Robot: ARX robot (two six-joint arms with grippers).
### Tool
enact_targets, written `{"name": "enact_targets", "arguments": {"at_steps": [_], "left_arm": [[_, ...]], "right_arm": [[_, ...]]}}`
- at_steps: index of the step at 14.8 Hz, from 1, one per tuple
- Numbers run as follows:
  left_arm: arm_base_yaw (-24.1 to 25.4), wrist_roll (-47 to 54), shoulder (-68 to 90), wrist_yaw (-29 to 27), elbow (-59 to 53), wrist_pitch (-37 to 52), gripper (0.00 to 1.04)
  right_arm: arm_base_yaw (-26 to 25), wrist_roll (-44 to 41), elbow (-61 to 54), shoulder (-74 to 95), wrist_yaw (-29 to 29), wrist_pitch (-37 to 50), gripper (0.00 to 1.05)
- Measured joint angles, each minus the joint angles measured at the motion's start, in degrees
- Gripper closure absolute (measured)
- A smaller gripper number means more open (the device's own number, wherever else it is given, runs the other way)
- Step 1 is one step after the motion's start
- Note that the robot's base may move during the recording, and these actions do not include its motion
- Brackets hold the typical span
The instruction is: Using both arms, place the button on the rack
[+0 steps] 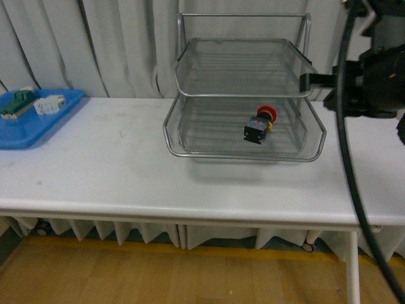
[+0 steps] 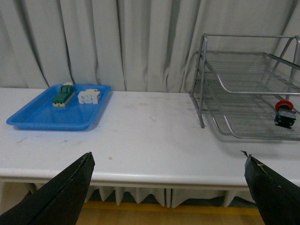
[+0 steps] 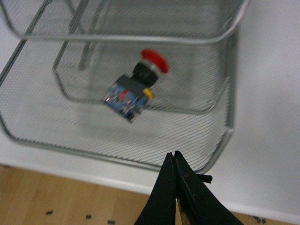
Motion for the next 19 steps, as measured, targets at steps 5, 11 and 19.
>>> {"name": "enact_targets", "arguments": {"at_steps": [5,11,19], "left_arm": [[0.0,0.0,0.0,0.0,0.0,0.0,0.07],[0.0,0.0,0.0,0.0,0.0,0.0,0.07],[0.0,0.0,0.0,0.0,0.0,0.0,0.07]], "right_arm": [[5.1,-4.5,1.2,4.4,-3.4,-8.4,1.03],[7.7,-6.3,9.4,14.8,-5.5,-12.1,1.03],[8.2,-11.4,19.9,24.6,-5.4,-15.0,1.03]]}}
